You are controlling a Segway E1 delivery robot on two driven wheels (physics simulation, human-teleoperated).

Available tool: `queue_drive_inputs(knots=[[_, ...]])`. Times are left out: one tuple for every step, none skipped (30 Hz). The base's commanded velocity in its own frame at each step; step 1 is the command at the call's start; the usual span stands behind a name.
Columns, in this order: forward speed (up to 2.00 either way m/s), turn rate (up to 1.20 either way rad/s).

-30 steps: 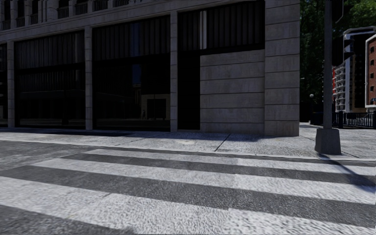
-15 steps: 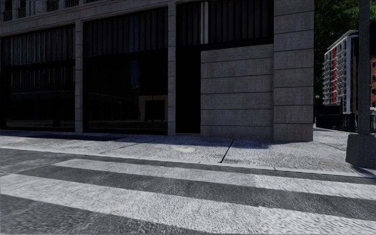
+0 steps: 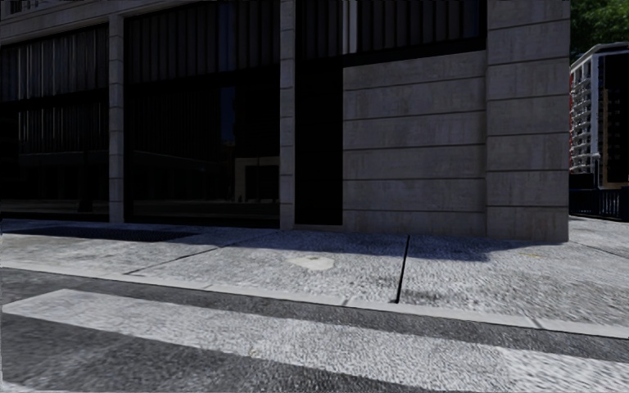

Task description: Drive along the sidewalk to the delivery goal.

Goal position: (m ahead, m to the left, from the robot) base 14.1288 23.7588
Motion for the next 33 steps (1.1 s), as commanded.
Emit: queue_drive_inputs(knots=[[1.77, 0.26], [1.74, 0.26], [1.71, 0.26], [1.68, 0.26], [1.68, 0.26], [1.68, 0.26], [1.67, 0.26], [1.67, 0.26], [1.67, 0.26], [1.67, 0.26], [1.67, 0.26], [1.67, 0.26], [1.67, 0.26], [1.67, 0.26], [1.67, 0.26], [1.67, 0.26], [1.67, 0.26], [1.67, 0.29], [1.67, 0.33], [1.67, 0.33], [1.67, 0.34], [1.67, 0.35], [1.67, 0.37], [1.67, 0.37], [1.67, 0.38], [1.67, 0.38], [1.67, 0.38], [1.66, 0.38], [1.66, 0.38], [1.65, 0.39], [1.61, 0.39], [1.57, 0.39], [1.57, 0.39]])
